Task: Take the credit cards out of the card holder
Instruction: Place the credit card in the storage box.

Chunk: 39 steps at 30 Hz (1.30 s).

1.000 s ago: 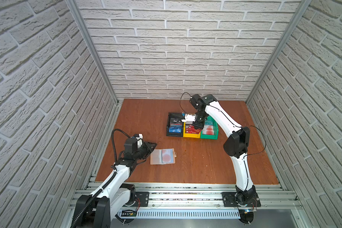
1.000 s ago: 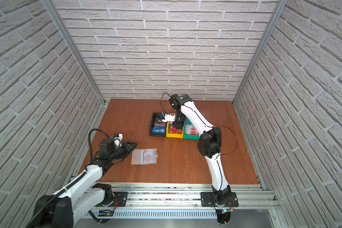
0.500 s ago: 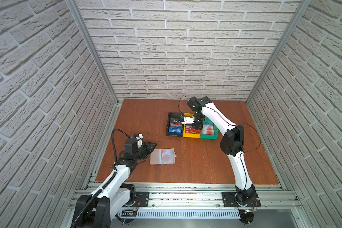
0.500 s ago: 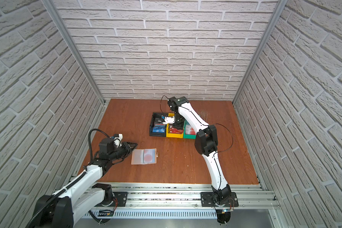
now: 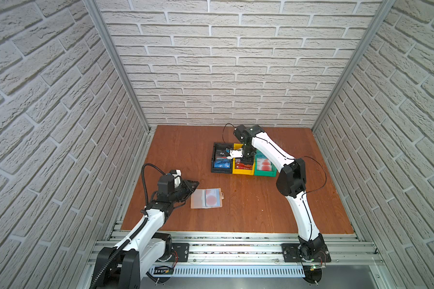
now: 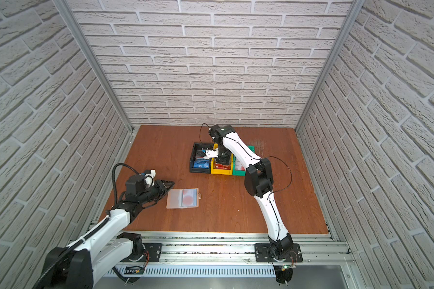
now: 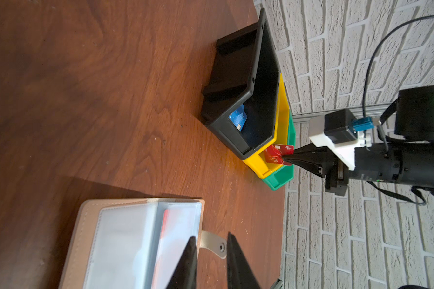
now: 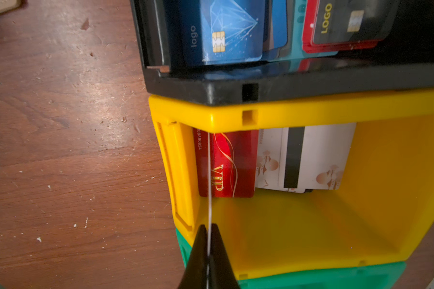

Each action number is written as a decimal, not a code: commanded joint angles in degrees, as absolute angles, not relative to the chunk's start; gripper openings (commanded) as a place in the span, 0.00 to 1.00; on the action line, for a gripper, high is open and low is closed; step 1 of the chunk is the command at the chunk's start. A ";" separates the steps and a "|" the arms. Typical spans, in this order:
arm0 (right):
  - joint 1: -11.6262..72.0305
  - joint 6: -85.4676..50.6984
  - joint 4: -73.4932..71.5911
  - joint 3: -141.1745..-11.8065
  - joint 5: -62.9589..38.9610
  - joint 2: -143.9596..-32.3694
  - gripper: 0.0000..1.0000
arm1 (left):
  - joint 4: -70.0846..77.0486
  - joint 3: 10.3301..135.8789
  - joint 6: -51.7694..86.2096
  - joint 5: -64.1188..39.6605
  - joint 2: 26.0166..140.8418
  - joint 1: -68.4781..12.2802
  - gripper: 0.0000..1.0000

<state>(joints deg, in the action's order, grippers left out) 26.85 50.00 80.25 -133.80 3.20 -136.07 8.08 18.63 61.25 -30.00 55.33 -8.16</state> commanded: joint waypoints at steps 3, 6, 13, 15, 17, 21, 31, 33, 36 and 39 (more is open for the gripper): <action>27.42 50.63 79.95 -134.74 3.66 -137.44 0.05 | 9.40 19.60 60.64 -29.64 55.19 -8.42 0.23; 27.55 50.45 79.72 -134.56 4.02 -137.92 0.06 | 9.40 19.69 60.56 -29.62 55.19 -8.43 0.23; 27.51 50.54 79.56 -133.54 2.90 -138.32 0.06 | 9.14 19.84 60.50 -29.53 55.37 -8.43 0.23; 27.58 50.23 79.19 -133.21 2.75 -138.32 0.08 | 8.99 19.95 60.35 -29.54 55.48 -8.44 0.23; 27.56 49.88 78.49 -133.16 2.64 -138.30 0.13 | 9.01 20.04 60.38 -29.54 55.63 -8.43 0.23; 27.52 49.06 77.14 -132.93 2.24 -138.43 0.22 | 8.96 20.07 60.36 -29.62 55.81 -8.43 0.23; 27.43 45.88 71.54 -132.95 4.82 -138.92 0.30 | 8.57 19.89 60.12 -29.62 55.21 -8.43 0.23; 27.42 43.80 68.55 -132.72 7.03 -138.31 0.31 | 8.16 19.70 59.95 -29.38 54.93 -8.39 0.23; 27.42 40.89 63.16 -131.02 8.92 -135.48 0.31 | 5.07 19.90 58.61 -28.15 54.36 -8.44 0.23; 27.58 37.95 58.97 -127.56 5.83 -130.34 0.31 | -2.73 20.79 56.53 -25.05 53.80 -8.44 0.23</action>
<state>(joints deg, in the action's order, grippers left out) 27.16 42.72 65.41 -129.64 6.70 -137.19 3.66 18.87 59.66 -28.18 54.76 -8.19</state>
